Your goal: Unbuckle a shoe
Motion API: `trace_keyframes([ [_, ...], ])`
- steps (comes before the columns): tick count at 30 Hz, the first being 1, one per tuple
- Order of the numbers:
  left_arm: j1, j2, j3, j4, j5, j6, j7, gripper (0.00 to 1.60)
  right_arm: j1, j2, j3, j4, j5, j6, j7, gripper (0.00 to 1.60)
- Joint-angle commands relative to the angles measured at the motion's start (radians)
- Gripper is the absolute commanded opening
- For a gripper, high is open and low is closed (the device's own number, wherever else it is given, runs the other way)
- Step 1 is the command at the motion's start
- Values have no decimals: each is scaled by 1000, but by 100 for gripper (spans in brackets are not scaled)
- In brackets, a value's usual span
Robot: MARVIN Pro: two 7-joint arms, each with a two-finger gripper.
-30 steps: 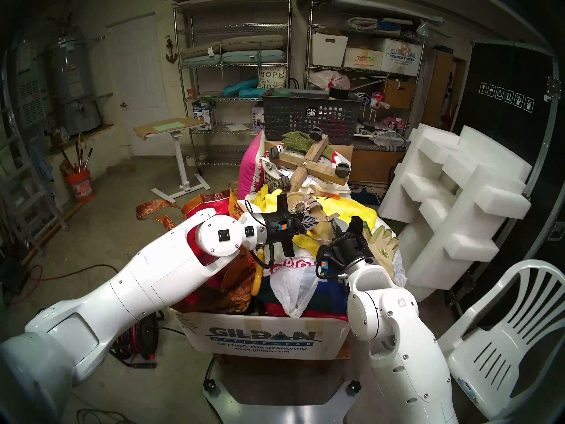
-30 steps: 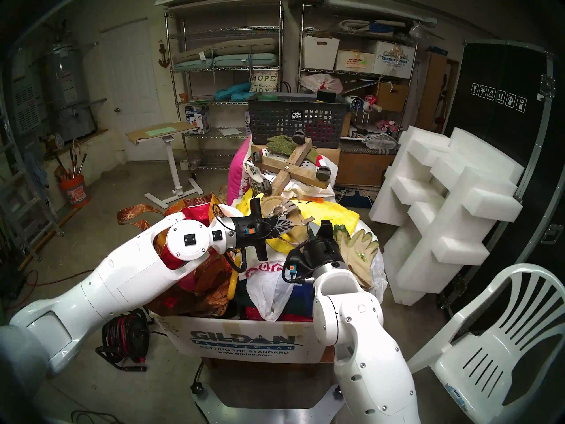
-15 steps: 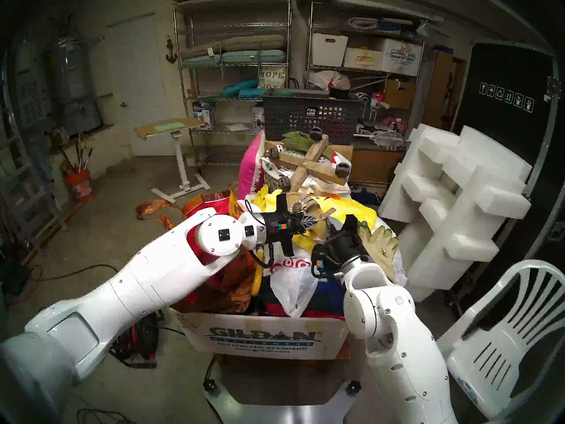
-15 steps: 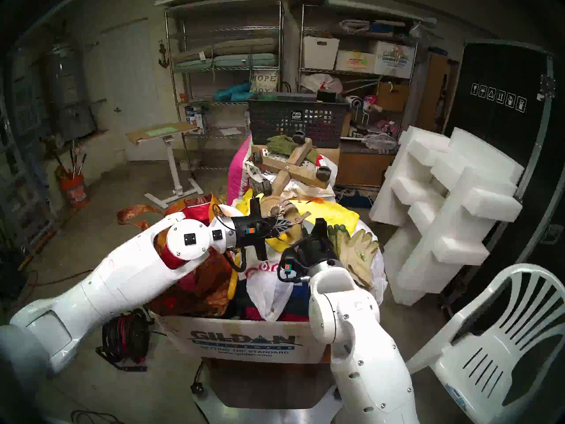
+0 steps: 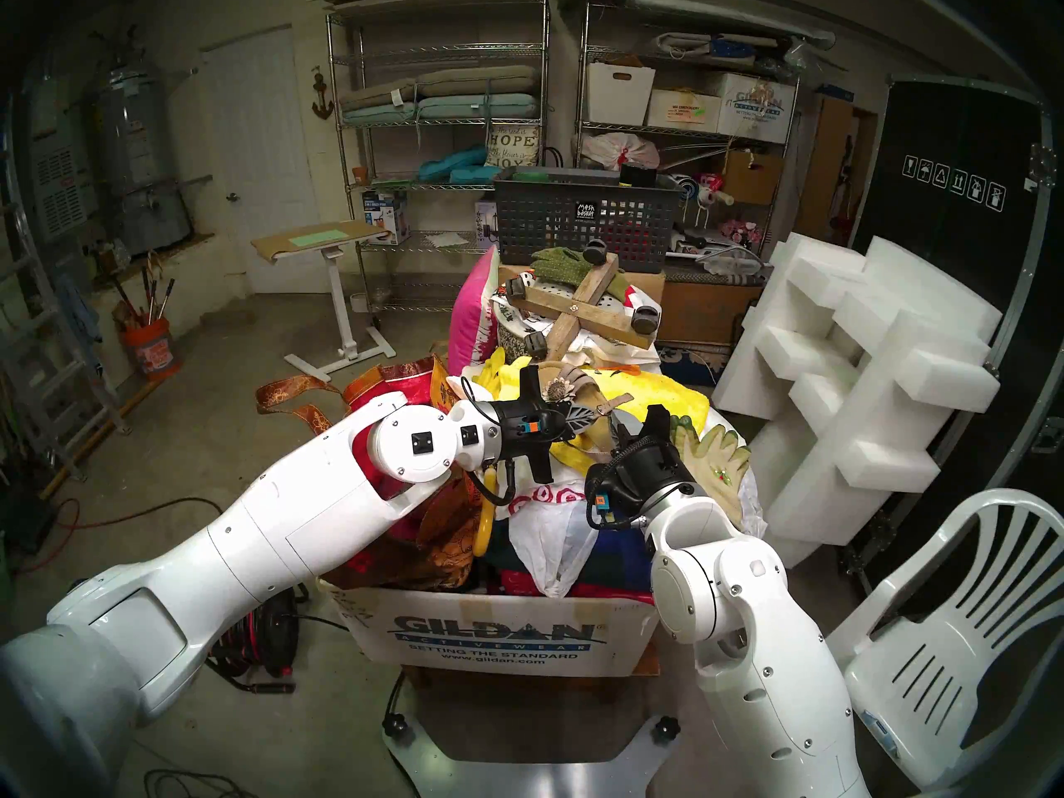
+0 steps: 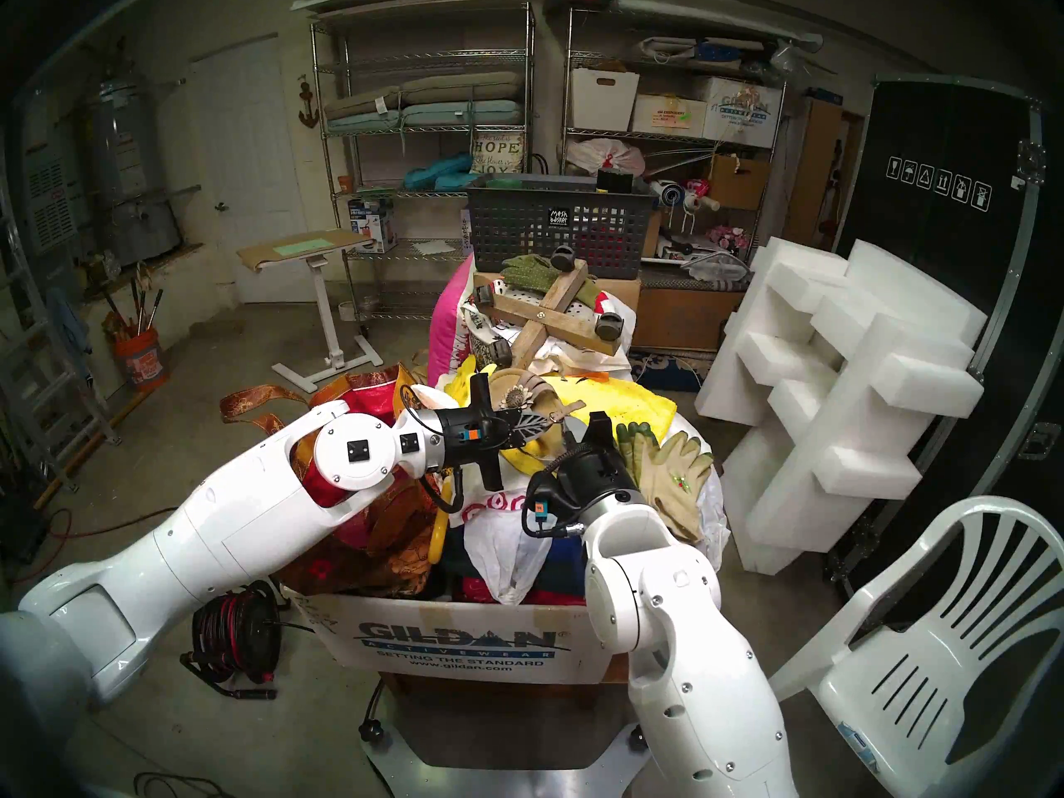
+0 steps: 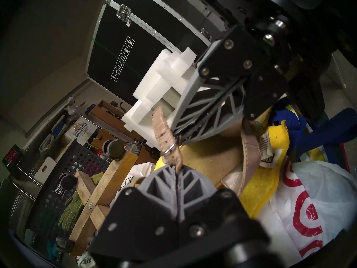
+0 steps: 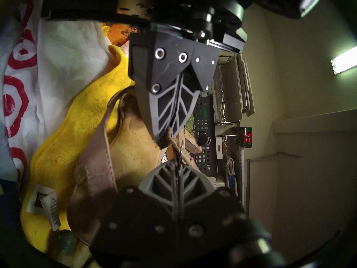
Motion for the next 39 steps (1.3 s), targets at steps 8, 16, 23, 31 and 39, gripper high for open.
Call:
trace_keyframes([
  [8,-9,-8,-3,-24,10,10,12,0,-40,30,48,-81,40,-27,-3,0],
  [16,-8,-13,2,-33,16,18,13,0,-64,43,71,-108,71,-49,5,0],
  [23,-9,-13,3,-40,21,26,15,0,-83,59,90,-130,95,-73,14,0],
  [31,-7,-15,3,-43,22,32,19,0,-97,72,103,-141,114,-94,24,0],
  [39,-2,-10,0,-44,22,34,22,0,-97,80,123,-143,169,-129,43,0],
])
